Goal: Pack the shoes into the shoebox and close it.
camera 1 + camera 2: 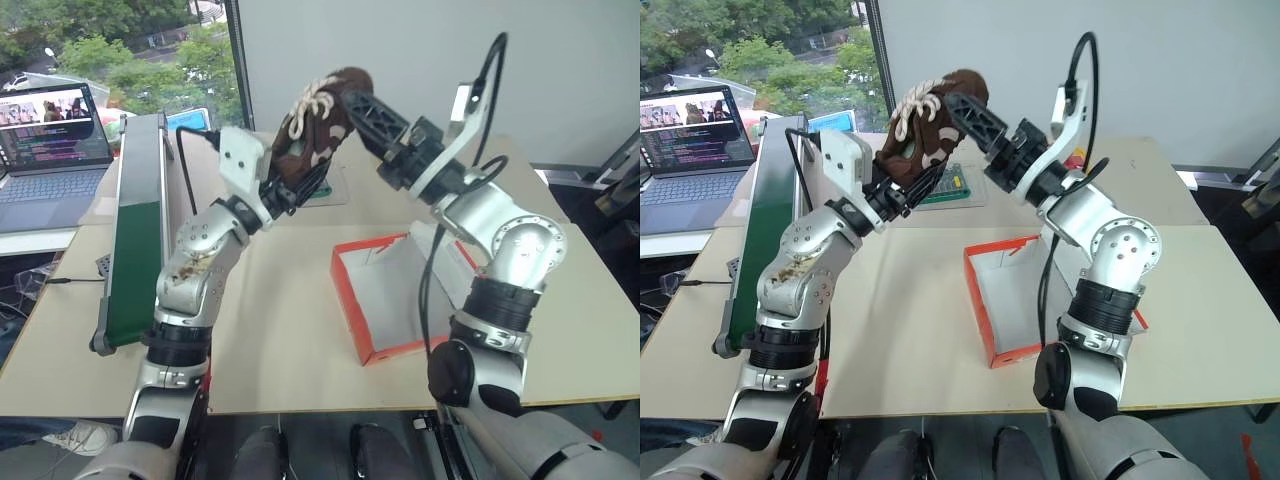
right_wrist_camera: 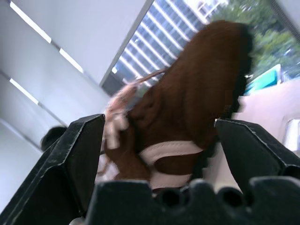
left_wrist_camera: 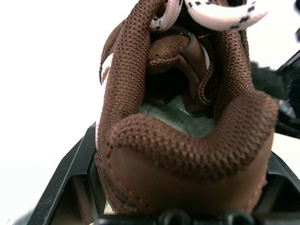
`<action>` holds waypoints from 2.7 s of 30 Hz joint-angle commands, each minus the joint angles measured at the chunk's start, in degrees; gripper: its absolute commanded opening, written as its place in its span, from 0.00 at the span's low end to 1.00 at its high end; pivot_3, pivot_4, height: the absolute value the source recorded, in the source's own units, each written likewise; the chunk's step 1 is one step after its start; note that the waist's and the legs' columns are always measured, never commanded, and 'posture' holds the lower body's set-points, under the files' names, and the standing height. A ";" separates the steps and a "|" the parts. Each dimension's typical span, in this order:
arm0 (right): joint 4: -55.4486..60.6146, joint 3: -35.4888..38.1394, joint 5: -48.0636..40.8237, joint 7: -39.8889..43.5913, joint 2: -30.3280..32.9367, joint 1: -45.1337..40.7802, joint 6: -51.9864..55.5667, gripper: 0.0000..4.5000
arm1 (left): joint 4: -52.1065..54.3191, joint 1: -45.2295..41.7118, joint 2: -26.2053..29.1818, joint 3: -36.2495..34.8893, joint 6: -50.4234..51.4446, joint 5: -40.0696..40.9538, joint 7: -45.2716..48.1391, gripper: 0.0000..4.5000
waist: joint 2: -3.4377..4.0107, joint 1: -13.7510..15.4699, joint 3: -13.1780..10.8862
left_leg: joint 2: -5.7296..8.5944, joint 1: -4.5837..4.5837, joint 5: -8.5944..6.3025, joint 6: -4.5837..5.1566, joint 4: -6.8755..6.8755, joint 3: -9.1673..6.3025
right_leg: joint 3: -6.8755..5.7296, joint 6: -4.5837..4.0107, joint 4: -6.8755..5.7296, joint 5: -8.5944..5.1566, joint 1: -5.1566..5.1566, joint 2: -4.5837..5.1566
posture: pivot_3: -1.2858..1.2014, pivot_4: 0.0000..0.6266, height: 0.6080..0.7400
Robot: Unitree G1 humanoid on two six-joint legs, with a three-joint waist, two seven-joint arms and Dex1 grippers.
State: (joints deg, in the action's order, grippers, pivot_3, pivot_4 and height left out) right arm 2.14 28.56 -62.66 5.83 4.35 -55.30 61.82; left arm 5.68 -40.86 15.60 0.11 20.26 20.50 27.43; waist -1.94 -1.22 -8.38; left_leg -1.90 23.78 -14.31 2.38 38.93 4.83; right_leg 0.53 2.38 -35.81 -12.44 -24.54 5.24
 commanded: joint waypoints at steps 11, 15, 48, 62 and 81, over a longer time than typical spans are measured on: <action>0.17 -2.28 -2.03 -3.37 1.20 0.70 -3.94 0.53 | 5.57 -1.19 -4.26 3.99 2.06 2.29 3.64 0.63 | 0.01 0.33 -0.01 | 0.01 0.06 0.00 0.01 0.02 -0.03 | -0.02 0.01 0.03 0.00 0.00 0.02 | 0.52 0.24 1.00; -0.02 -3.11 -1.48 -3.08 2.71 1.67 -4.04 0.45 | 4.92 -1.18 -3.28 2.77 1.96 1.40 3.53 0.63 | 0.01 0.33 -0.01 | 0.00 0.06 0.00 0.01 0.02 -0.03 | -0.01 0.01 0.03 0.00 -0.01 0.01 | 0.52 0.24 1.00; -3.61 -4.68 -1.68 3.87 11.90 4.35 -6.08 1.00 | 6.46 -1.07 -2.90 2.26 3.94 1.33 2.84 0.63 | 0.03 0.39 -0.03 | 0.02 0.05 0.00 0.03 0.02 -0.03 | 0.04 0.04 0.08 -0.01 0.02 0.01 | 0.52 0.24 1.00; -5.30 -5.45 -1.55 4.54 8.60 0.96 -8.77 0.43 | 5.29 -1.32 -4.06 0.35 5.77 2.07 2.36 0.63 | 0.04 0.51 -0.03 | 0.01 0.06 0.00 0.03 0.03 -0.04 | 0.02 0.04 0.07 -0.01 0.01 0.01 | 0.52 0.24 1.00; -8.37 -25.57 21.70 16.84 33.01 -5.39 -6.71 0.07 | 0.80 3.48 10.56 -9.36 5.63 3.22 4.72 1.00 | 0.21 0.28 -0.14 | 0.04 0.06 -0.01 0.03 -0.02 0.02 | 0.07 0.06 0.08 -0.03 -0.08 0.02 | 0.52 0.24 1.00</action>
State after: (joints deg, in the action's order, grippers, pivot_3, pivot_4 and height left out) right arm -6.78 6.58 -44.58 19.29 35.60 -58.56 53.77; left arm 5.88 -37.48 25.41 -8.20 26.48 24.36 32.16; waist -1.73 -0.94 -8.52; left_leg -1.88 23.84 -14.33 2.42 38.91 4.83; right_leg 0.58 2.43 -35.72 -12.47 -24.62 5.24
